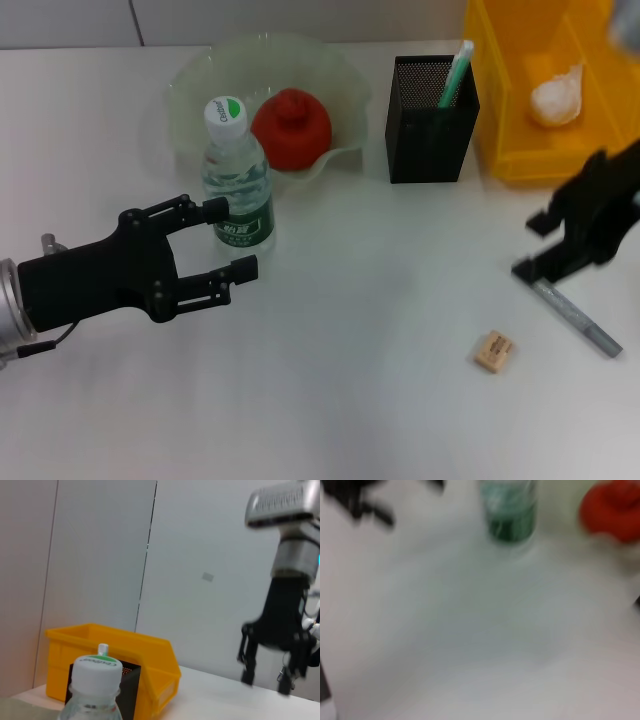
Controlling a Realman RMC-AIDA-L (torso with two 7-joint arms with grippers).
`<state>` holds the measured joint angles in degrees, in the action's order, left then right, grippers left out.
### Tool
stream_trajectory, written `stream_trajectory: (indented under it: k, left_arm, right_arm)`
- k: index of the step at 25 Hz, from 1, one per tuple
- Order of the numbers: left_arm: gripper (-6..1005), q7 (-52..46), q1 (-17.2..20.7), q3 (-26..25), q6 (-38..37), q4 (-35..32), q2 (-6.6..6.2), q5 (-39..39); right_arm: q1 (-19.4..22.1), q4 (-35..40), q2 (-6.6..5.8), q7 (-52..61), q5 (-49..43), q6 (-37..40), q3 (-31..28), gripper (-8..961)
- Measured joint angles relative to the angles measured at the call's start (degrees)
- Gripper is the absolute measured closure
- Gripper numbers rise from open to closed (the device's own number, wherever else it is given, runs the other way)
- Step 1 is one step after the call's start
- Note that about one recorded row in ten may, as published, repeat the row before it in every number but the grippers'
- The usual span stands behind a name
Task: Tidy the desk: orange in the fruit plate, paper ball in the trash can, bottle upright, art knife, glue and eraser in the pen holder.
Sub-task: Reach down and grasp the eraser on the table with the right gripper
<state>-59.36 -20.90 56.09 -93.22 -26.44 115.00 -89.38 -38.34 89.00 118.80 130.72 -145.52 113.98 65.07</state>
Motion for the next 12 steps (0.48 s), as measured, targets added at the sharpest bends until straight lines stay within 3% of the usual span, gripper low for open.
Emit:
stream_trajectory:
  k: [5, 12]
  left_arm:
    - [200, -0.04, -0.10, 0.14, 0.11, 0.23, 0.16, 0.00]
    - [200, 0.07, -0.05, 0.19, 0.16, 0.32, 0.22, 0.00]
  right_arm:
    - [0.49, -7.86, 0.33, 1.07, -2.27, -6.12, 10.81, 382]
    - [0.42, -16.14, 0.45, 3.76, -2.55, -15.69, 20.52, 383]
